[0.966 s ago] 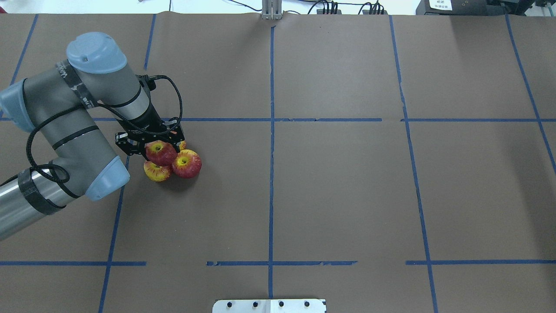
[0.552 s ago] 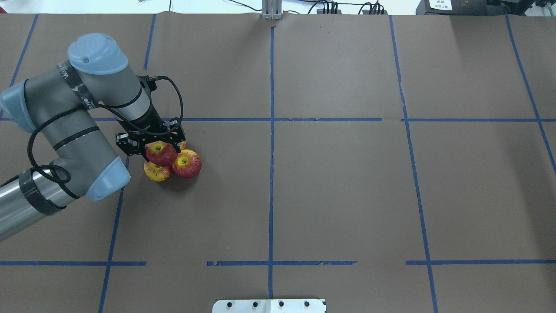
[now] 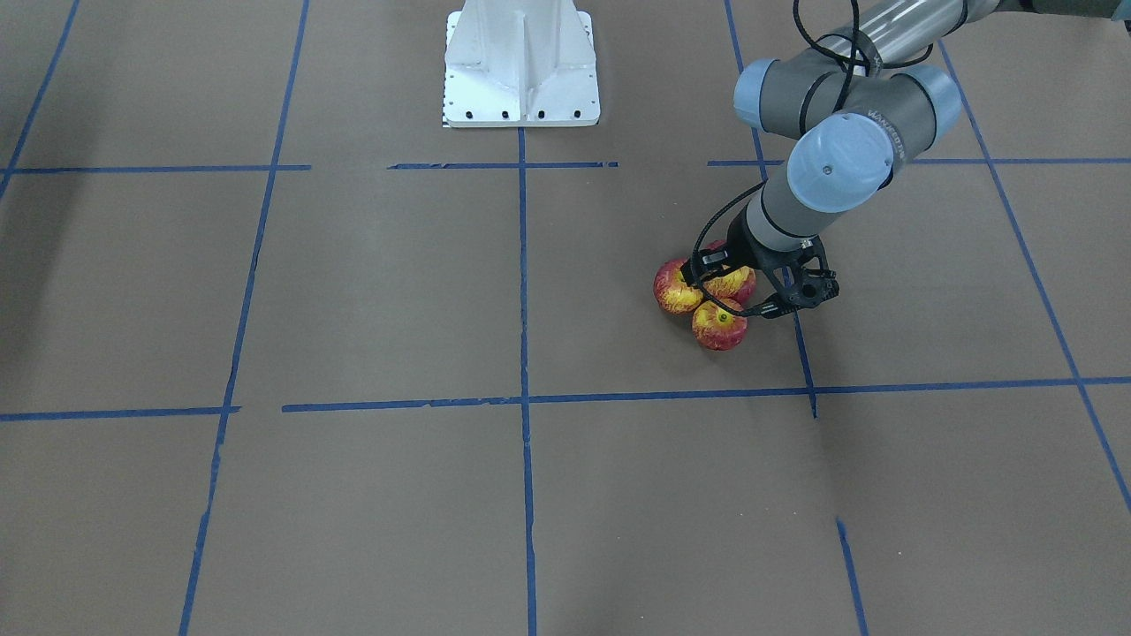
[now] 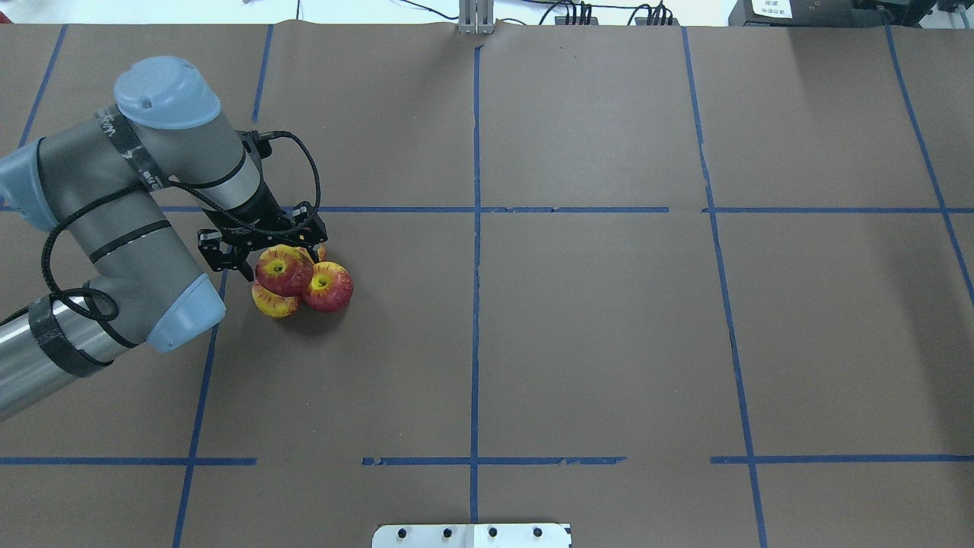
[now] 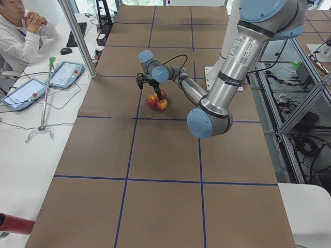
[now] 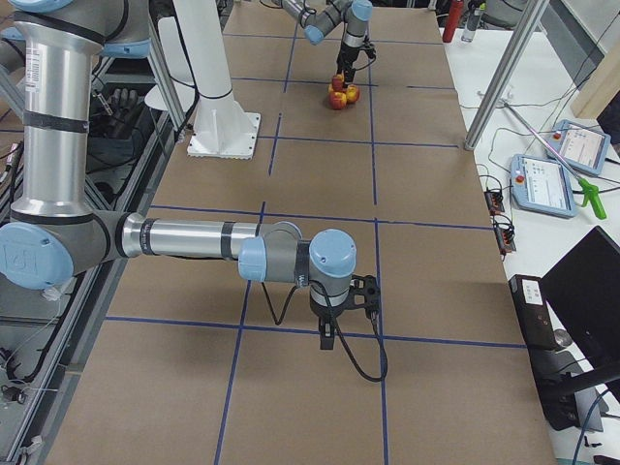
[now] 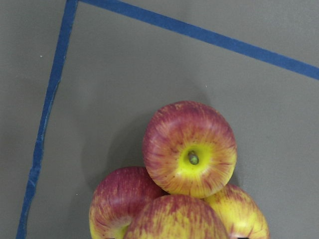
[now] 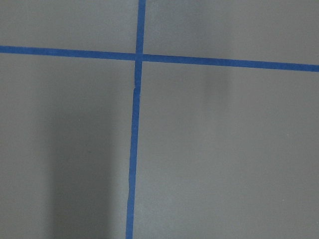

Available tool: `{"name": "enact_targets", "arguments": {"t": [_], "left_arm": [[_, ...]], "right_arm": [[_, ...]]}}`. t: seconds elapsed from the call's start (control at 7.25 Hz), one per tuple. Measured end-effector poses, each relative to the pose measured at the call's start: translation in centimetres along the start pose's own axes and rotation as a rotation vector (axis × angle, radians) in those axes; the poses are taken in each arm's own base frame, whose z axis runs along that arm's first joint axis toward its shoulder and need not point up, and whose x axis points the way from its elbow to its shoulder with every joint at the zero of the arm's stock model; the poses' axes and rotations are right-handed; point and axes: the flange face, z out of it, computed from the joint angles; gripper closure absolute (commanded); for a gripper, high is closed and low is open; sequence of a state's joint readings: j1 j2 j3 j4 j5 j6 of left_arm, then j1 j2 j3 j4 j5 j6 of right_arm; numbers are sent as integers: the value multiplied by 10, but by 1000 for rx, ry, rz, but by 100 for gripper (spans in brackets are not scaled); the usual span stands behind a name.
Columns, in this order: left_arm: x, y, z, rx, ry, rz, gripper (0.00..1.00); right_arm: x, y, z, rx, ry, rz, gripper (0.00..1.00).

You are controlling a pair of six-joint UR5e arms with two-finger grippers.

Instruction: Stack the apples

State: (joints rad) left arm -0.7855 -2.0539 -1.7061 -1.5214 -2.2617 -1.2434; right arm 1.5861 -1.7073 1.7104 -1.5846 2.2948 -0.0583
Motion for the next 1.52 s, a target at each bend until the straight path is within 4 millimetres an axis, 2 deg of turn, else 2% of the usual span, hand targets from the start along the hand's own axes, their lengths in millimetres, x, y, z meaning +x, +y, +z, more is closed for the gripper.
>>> {"name": "enact_targets", "arguments": {"t": [0.14,0.41,0.55,0.69,0.83,0.97,1.24,1.52], "left_arm": [[-4,2,-24,17,9,-13,0],[-19,0,-91,85,48,-5,0],[-40,-12,-104,112,41,43,0],[-80,-31,-105,126,10,101,0],[-131,-57,-111,141,-22,160,0],[-193,-85,-123,149,-45,209,0],[-336,-121,-147,147,-70,303,0],[-474,-146,-156,130,-92,408,0]], "right_arm": [[0,0,0,0,0,0,0],[0,0,0,0,0,0,0],[0,0,0,0,0,0,0],[0,0,0,0,0,0,0],[0,0,0,0,0,0,0],[0,0,0,0,0,0,0],[0,0,0,0,0,0,0],[0,0,0,0,0,0,0]]}}
